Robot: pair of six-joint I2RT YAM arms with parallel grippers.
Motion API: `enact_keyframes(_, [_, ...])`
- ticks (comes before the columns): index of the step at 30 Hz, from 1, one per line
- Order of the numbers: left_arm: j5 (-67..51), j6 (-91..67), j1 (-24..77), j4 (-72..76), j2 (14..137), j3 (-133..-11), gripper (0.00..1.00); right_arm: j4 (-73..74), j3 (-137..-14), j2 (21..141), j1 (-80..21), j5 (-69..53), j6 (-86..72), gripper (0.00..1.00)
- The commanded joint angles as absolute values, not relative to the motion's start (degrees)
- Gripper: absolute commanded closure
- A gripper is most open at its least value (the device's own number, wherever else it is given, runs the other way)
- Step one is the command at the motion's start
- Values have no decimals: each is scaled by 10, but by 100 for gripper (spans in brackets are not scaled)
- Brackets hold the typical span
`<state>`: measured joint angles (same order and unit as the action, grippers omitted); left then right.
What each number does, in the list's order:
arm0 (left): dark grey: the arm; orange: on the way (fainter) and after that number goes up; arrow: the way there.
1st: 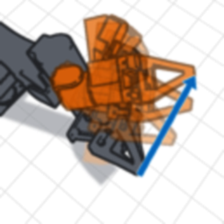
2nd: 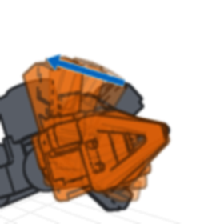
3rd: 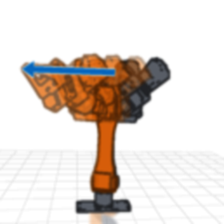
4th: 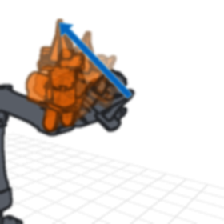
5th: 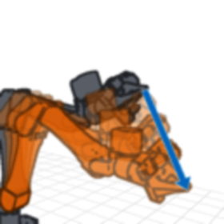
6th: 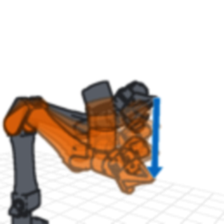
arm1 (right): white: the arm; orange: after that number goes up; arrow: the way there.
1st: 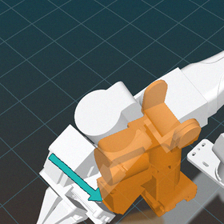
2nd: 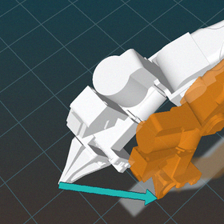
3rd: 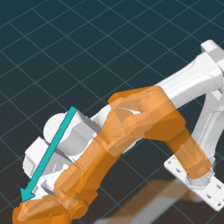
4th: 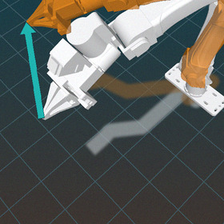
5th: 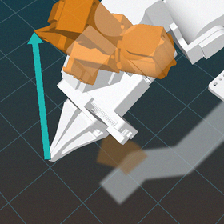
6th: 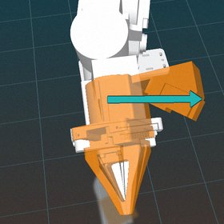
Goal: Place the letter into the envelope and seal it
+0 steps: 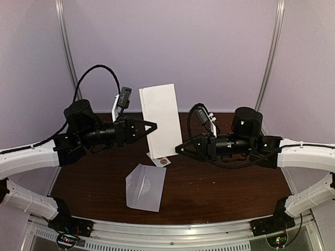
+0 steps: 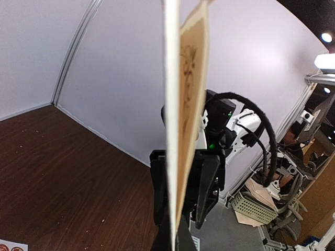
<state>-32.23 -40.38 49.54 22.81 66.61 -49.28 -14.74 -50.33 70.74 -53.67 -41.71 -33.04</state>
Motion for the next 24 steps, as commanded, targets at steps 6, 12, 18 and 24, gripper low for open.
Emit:
enact_keyframes(6, [-423,-366,492,223,673,-483,100,-158,-561,698,-536,-364,-311,56])
enact_keyframes(12, [-432,-348,492,197,680,-481,100,-163,-583,712,-534,-366,-306,100])
enact_keyframes(18, [-440,-339,492,191,685,-478,100,-156,-594,706,-527,-347,-312,64])
enact_keyframes(24, [-455,-330,492,181,686,-476,100,-146,-611,700,-510,-308,-313,69])
